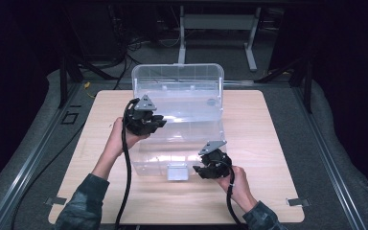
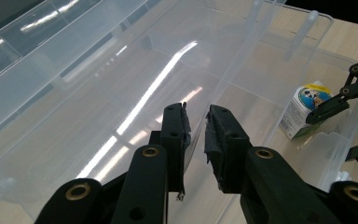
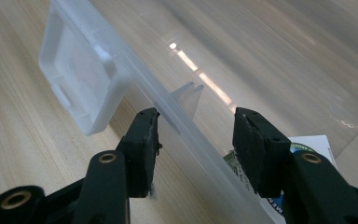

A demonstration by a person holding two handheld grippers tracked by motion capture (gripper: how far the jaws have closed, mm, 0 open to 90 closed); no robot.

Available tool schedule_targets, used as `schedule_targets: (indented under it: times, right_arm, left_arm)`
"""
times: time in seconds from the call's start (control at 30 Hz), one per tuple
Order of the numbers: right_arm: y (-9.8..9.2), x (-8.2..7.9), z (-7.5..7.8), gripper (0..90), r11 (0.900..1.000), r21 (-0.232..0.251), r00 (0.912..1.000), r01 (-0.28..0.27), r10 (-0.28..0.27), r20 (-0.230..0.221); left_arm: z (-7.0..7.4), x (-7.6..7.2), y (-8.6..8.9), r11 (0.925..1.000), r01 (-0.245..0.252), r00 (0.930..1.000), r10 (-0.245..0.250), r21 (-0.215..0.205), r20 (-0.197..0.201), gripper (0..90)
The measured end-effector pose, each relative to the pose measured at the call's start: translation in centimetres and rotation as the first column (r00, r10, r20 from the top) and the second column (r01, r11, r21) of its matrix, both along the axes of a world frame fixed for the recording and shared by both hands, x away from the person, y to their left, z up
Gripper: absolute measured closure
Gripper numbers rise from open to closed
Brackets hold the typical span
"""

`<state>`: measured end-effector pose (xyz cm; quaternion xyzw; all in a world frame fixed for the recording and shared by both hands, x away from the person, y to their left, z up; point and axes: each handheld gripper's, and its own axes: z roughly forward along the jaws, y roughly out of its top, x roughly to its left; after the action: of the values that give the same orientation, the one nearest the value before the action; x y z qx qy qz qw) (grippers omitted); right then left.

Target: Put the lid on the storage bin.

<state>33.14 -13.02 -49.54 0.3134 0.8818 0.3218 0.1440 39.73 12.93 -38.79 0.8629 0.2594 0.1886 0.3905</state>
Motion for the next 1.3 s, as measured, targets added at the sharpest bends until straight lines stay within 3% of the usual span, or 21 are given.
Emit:
schedule_targets:
  times: [0.5,0.67,0.93,1.3]
  right_arm:
    - [0.0,0.0,0.0,50.8,1.0,0.0,1.0,-0.002,0.002,0.0]
    - [0.0,0.0,0.0,50.8,1.0,0.001,1.0,-0.002,0.002,0.001]
    - [0.0,0.0,0.1,50.8,1.0,-0.01,0.9999,-0.006,0.006,-0.012]
    - [0.0,0.0,0.0,50.9,1.0,-0.009,1.0,-0.005,0.005,0.004]
  left_arm:
    - [-0.3,-0.8,0.0,1.0,0.003,0.9999,-0.003,0.002,0.01,76.2]
    - [-0.3,-1.1,0.0,1.0,0.009,1.0,-0.009,-0.002,-0.005,76.2]
    - [-0.5,-1.7,-0.1,0.9999,0.003,0.9998,-0.003,0.012,0.018,75.7]
    - [-0.9,-2.3,0.0,1.0,-0.002,0.9997,0.002,0.0,0.025,75.4]
